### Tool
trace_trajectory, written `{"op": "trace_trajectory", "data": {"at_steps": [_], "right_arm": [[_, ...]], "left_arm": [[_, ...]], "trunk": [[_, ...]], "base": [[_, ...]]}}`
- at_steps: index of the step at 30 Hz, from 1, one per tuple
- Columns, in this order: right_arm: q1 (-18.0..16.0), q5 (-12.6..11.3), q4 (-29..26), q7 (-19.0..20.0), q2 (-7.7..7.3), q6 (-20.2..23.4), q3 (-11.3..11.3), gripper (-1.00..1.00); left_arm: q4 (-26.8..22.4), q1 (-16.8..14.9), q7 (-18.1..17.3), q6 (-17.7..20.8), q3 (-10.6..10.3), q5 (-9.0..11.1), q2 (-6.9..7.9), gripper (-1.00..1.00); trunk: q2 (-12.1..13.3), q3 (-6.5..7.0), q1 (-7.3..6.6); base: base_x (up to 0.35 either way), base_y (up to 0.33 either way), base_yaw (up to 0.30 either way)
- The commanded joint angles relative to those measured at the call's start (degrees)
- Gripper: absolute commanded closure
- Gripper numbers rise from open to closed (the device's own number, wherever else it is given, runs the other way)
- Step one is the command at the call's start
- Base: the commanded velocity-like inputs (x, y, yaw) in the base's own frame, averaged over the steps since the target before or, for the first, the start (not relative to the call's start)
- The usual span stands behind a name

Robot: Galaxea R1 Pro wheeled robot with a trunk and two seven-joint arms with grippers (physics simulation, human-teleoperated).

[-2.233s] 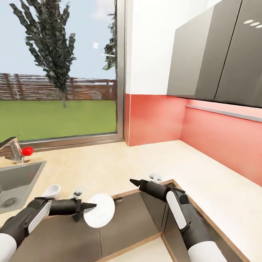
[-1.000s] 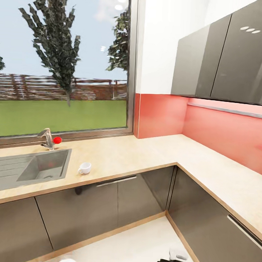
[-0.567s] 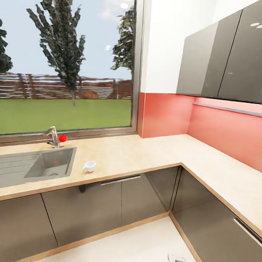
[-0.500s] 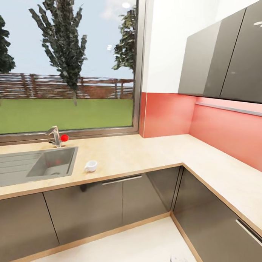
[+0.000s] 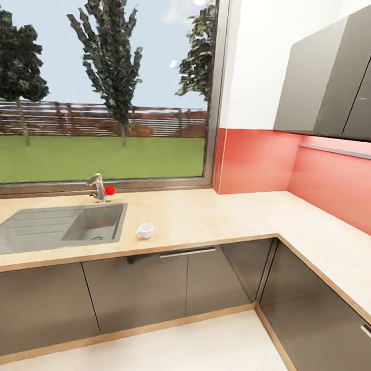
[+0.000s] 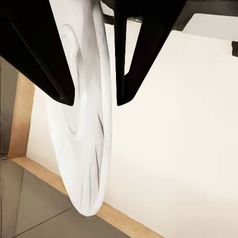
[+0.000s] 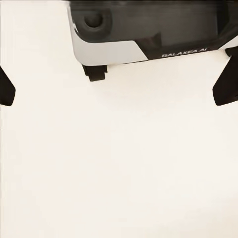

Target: Set up a coffee station on the kitchen countertop: keep the coffee maker on the countertop, move the bottle of coffee from the kitchen shelf to the counter next to the coffee maker, place a paper coffee filter on top of the coffee maker, put the saucer next to the coffee maker with the coffee cup on the saucer, and place the electric kettle next to the coffee maker.

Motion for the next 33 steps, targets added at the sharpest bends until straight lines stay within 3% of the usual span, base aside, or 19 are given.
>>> {"op": "trace_trajectory", "data": {"at_steps": [1,8,33], "right_arm": [[0.1,-0.5,-0.1,-0.1,-0.13,0.3,0.5,-1.00],[0.6,-0.5,-0.1,-0.2,-0.28,0.1,0.5,-1.00],[1.3,-0.5,-0.1,-0.2,-0.19,0.0,0.6,-1.00]], "left_arm": [[0.1,-0.1,-0.1,-0.2,-0.2,0.4,-0.11,1.00],[0.2,0.0,0.0,-3.5,-0.3,0.4,-0.17,1.00],[0.2,0.0,-0.2,-3.8,-0.4,0.4,-0.73,1.00]], "trunk": [[-0.1,-0.15,0.02],[-0.1,-0.50,0.02],[-0.1,-1.74,0.02]], "base": [[0.000,0.000,0.238],[0.000,0.000,0.239],[0.000,0.000,0.241]]}}
